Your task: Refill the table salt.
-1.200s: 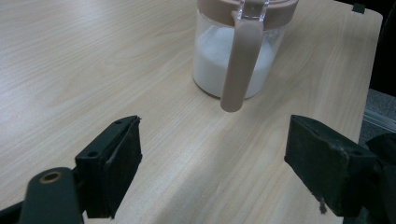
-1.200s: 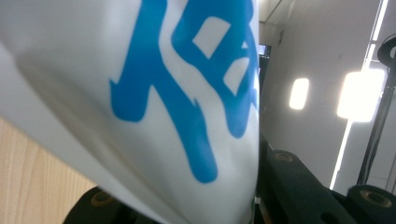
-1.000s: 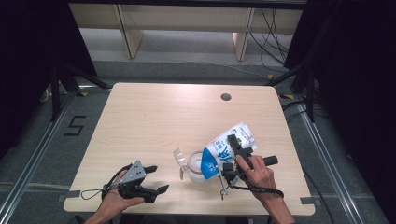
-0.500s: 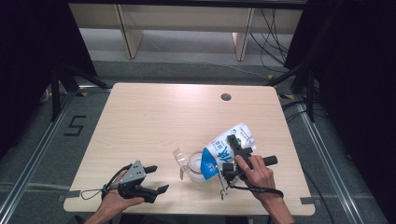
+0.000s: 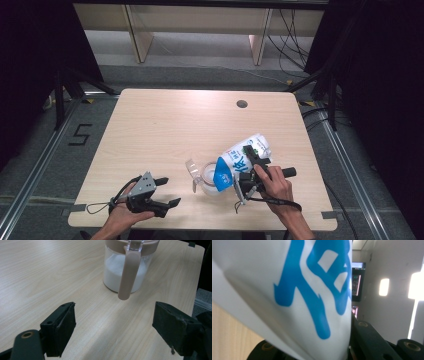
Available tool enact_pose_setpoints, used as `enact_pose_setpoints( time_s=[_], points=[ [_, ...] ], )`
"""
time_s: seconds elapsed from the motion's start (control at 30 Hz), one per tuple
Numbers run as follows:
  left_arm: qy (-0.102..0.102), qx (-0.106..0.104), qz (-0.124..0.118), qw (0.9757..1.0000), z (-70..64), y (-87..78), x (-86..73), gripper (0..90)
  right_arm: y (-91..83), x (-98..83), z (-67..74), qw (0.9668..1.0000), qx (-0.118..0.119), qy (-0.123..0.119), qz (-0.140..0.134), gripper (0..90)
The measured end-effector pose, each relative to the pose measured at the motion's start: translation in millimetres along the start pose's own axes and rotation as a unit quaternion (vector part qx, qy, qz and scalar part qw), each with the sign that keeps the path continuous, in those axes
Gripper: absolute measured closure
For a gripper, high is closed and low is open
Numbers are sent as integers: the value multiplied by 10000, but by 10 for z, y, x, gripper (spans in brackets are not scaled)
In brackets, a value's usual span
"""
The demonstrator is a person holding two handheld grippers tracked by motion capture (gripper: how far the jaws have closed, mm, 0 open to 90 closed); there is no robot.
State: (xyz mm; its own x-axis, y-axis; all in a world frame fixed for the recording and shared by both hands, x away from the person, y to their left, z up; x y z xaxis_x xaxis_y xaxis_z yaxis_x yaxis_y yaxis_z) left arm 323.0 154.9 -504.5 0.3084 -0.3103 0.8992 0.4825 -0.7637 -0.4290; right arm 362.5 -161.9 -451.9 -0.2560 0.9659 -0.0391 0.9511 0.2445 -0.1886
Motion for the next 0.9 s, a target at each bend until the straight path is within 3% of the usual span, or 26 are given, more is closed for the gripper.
enact_pose_setpoints(
  time_s=[0.03,0.1,0.13,0.17,0.23,0.43,0.53,0.6,0.63,0.67,0.73,0.8,0.9],
  points=[
    [2,0,1,10000,0,0,0,179,2,-5,30,9996,3,270,20,789],
    [11,-3,14,10000,-1,0,0,179,7,-10,22,9993,100,362,22,791],
    [14,-4,16,10000,0,-1,-1,179,-5,-16,25,9986,109,518,80,793],
    [11,-3,11,10000,0,-1,0,179,4,-18,-7,9993,80,376,-17,794],
    [-3,0,1,10000,-1,1,-1,180,4,-15,18,9962,239,835,7,796],
    [13,-13,22,10000,1,-3,1,179,33,-36,11,9882,515,1431,-185,813],
    [6,-8,12,10000,-1,1,-1,180,41,-77,19,9780,714,1952,-199,832],
    [-139,-1,10,9999,-19,5,-7,180,61,-116,19,9733,814,2130,-277,848],
    [-142,2,6,9999,-20,6,-7,180,73,-131,29,9687,844,2310,-336,852],
    [-145,-2,5,9999,-20,7,-7,179,78,-154,17,9678,905,2319,-367,856],
    [-137,0,11,9999,-19,5,-8,179,84,-201,43,9590,1019,2628,-303,861],
    [-141,-3,10,9999,-19,6,-7,180,108,-261,51,9524,1052,2840,-354,862],
    [-137,1,11,9999,-20,7,-7,179,134,-358,51,9384,1128,3235,-447,863]
  ],
)
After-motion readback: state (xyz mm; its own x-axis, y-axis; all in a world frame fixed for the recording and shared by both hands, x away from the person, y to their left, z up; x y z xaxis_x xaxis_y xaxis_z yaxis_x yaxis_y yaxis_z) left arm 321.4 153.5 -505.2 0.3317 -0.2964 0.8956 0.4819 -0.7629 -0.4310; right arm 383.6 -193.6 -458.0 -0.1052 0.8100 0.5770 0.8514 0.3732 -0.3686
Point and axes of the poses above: each handheld gripper's, and its own axes: y roughly forward along the jaws, x roughly out of its top, z roughly to its left, the point moved 2 cm from there along y, roughly forward along the jaws, and after that the axes turned 3 degrees about -z, right-handed, at the moved point
